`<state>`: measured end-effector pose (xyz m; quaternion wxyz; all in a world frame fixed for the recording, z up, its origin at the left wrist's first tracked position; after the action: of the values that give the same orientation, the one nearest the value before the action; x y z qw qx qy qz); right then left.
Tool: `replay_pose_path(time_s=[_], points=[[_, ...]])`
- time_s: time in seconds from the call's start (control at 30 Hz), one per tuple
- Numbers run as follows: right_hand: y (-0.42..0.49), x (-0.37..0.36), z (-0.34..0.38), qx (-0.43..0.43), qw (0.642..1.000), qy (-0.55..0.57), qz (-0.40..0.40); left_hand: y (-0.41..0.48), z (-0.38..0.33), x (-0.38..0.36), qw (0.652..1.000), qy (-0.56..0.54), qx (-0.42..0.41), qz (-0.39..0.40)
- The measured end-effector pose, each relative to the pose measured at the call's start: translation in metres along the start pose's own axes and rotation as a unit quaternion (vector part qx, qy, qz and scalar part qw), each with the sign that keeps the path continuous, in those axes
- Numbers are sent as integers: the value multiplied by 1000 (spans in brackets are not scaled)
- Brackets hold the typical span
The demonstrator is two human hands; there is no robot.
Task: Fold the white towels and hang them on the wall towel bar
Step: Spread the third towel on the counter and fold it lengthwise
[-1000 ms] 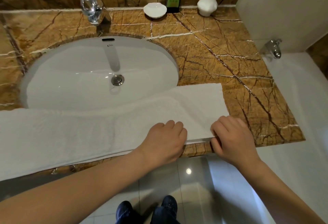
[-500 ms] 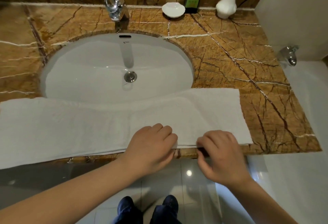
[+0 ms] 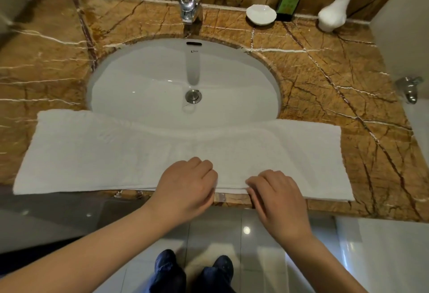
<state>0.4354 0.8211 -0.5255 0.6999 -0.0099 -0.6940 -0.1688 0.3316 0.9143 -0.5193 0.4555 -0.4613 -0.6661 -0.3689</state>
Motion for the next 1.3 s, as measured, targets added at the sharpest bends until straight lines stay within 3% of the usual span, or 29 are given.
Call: replay_pose_path(time_s=[0.23, 0.53, 0.83, 1.07, 1.3], points=[[-7, 16, 10, 34, 995, 19, -94, 4, -5, -1, 999, 23, -14, -23], [-19, 3, 3, 51, 995, 11, -84, -7, 0, 4, 998, 5, -46, -47], [1, 10, -27, -73, 996, 23, -42, -59, 58, 26, 999, -13, 0, -33], [33, 1, 74, 60, 995, 85, 1, -63, 68, 29, 999, -39, 22, -22], [47, -3, 96, 91, 995, 27, -39, -59, 72, 25, 999, -26, 29, -11]])
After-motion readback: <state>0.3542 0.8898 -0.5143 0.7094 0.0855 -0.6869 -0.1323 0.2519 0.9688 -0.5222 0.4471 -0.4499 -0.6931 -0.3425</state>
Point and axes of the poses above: each hand's wrist, its own y-axis towards the middle knuckle, its own x-axis out of the back of the hand, z = x × y, the point moved 9 cm from there along y, towards the middle knuckle, and after that the axes turned 10 degrees about -y, right-handed, at the moved point
